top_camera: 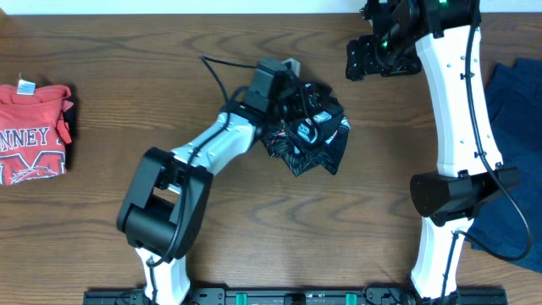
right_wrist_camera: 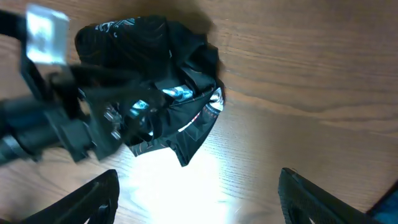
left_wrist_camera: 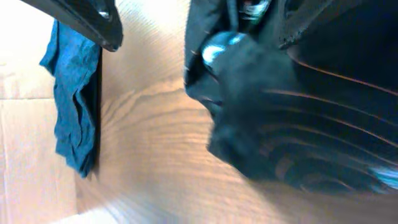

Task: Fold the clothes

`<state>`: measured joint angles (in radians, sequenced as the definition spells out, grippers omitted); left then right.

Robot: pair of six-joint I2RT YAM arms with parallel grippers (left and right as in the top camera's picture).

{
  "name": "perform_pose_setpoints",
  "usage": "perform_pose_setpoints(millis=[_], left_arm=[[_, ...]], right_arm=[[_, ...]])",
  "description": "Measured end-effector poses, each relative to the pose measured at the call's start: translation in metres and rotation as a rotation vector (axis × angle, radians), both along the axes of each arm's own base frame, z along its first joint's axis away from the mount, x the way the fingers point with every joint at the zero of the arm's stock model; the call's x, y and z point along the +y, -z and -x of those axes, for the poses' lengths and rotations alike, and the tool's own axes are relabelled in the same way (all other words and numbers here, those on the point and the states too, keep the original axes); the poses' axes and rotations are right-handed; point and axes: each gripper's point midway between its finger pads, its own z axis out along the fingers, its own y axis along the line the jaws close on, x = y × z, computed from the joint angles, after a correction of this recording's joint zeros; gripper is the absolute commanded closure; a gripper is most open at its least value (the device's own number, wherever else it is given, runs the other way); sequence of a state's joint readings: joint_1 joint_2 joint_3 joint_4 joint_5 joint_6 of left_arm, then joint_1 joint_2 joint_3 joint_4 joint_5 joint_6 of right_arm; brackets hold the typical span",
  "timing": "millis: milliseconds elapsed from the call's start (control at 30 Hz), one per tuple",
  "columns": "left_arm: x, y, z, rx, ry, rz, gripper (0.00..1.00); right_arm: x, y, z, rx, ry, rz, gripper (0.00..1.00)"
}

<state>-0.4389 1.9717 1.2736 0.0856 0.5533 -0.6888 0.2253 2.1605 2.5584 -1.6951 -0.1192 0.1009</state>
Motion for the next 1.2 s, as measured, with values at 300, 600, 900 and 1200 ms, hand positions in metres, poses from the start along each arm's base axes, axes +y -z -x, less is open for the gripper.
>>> perform_pose_setpoints(millis=[300, 600, 900, 1200], left_arm=[[0.036, 0.0, 0.015, 0.154, 0.004, -0.04, 0.94], [0.043, 0.023, 0.066, 0.283, 0.137, -0.155, 0.93], [0.036, 0.03, 0.078, 0.229, 0.216, -0.242, 0.91], [0.033, 0.036, 0.042, 0.087, 0.166, -0.272, 0.85]], right_arm=[[0.0, 0.0, 0.0, 0.0, 0.0, 0.0, 0.21], [0.0, 0.0, 0.0, 0.001, 0.0, -0.001, 0.21], [0.004, 0.0, 0.001, 0.005, -0.006, -0.019, 0.21], [0.015, -0.001, 0.004, 0.008, -0.032, -0.031, 0.21]])
